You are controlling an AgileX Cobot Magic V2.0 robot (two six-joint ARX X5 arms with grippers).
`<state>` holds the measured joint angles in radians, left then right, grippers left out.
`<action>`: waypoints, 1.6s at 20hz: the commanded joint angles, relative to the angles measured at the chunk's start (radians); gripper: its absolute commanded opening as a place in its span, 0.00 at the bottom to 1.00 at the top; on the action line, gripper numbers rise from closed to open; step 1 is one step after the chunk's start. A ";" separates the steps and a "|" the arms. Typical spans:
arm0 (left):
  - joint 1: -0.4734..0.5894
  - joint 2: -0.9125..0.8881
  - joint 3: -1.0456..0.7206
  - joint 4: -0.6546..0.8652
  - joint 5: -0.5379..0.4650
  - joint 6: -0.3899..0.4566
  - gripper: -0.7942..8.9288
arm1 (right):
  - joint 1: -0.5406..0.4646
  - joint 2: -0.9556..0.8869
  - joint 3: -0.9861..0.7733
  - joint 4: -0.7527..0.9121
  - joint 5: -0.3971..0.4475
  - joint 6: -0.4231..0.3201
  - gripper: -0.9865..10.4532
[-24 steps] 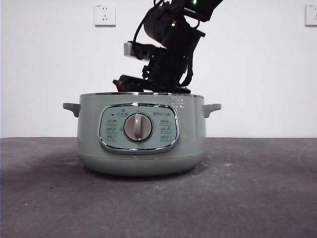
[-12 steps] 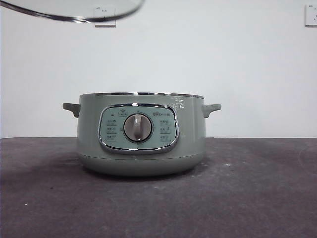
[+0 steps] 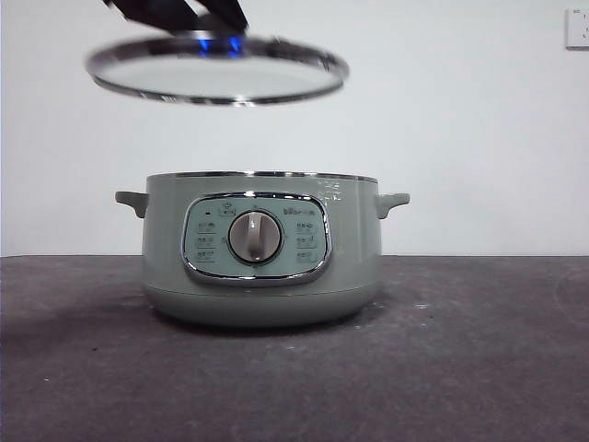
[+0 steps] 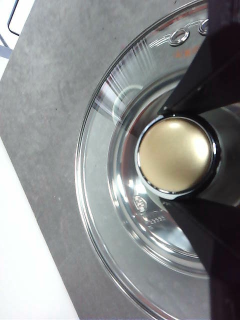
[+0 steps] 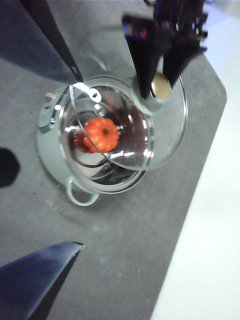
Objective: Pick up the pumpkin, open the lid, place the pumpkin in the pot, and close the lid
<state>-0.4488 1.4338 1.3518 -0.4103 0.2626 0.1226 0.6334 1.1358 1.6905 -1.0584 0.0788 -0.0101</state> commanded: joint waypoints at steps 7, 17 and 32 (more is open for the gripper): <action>-0.017 0.123 0.005 0.158 0.003 0.011 0.07 | 0.018 -0.010 0.000 -0.078 -0.003 0.039 0.64; -0.018 0.208 0.005 0.211 0.000 0.010 0.07 | 0.018 -0.011 0.000 -0.097 -0.053 0.047 0.64; -0.030 0.269 0.005 0.182 0.000 0.008 0.07 | 0.018 -0.011 0.000 -0.097 -0.053 0.046 0.64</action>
<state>-0.4706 1.6878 1.3518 -0.2420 0.2558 0.1234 0.6487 1.1263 1.6905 -1.1591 0.0261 0.0277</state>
